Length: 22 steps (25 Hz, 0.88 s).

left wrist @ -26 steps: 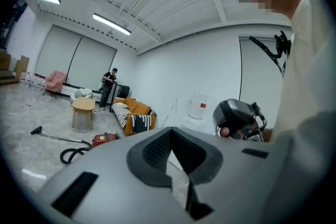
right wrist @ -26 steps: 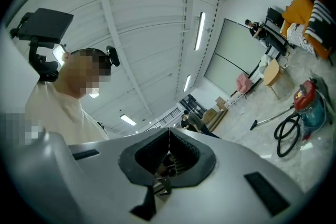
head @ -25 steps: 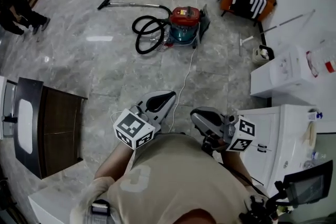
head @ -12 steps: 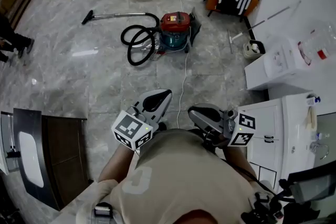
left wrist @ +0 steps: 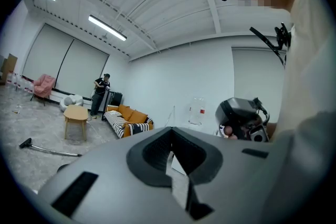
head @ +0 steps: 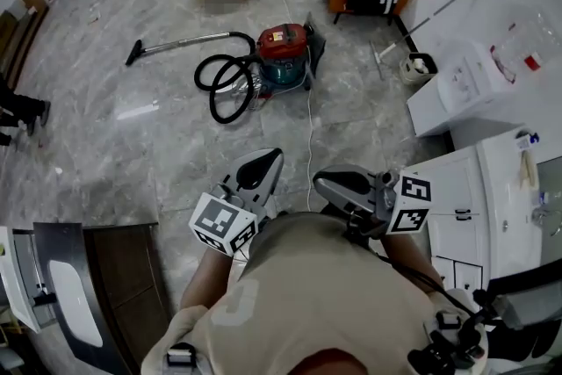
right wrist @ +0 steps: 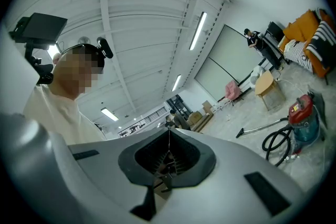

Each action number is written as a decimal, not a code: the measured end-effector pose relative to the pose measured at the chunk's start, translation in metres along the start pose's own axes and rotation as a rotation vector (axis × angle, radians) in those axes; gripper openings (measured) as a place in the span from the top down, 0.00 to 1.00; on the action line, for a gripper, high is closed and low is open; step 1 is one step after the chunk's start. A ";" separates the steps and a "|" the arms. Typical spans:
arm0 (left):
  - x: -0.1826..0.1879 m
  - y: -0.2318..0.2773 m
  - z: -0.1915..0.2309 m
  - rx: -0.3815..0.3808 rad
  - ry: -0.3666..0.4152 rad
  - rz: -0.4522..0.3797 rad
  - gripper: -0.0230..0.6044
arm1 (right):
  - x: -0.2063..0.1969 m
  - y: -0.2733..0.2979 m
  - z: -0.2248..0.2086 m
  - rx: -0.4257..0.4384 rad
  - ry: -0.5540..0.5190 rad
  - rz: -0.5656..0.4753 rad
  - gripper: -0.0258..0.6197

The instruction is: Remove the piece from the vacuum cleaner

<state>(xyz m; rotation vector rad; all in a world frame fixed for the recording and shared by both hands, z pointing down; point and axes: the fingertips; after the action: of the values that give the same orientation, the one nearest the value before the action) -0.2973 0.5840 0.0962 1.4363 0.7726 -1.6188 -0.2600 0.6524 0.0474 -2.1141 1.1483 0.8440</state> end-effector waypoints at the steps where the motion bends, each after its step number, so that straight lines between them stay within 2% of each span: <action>1: -0.001 0.001 0.002 0.000 -0.001 0.000 0.96 | 0.000 0.000 -0.002 -0.003 0.003 -0.002 0.96; 14: -0.006 0.040 0.007 0.004 -0.023 0.057 0.96 | 0.022 -0.019 -0.038 0.006 0.080 -0.043 0.96; 22: -0.017 0.104 -0.003 -0.053 -0.012 0.131 0.96 | 0.043 -0.060 -0.077 -0.041 0.146 -0.096 0.96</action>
<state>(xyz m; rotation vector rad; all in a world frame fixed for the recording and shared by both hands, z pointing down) -0.2044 0.5404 0.1197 1.4086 0.6946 -1.4962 -0.1697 0.6016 0.0748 -2.2767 1.1002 0.6851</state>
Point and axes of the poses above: the fingertips, and each gripper's own axes: y forward along the fingers, z to its left, x out of its top, and after that the axes turned 2 degrees about y, right-handed
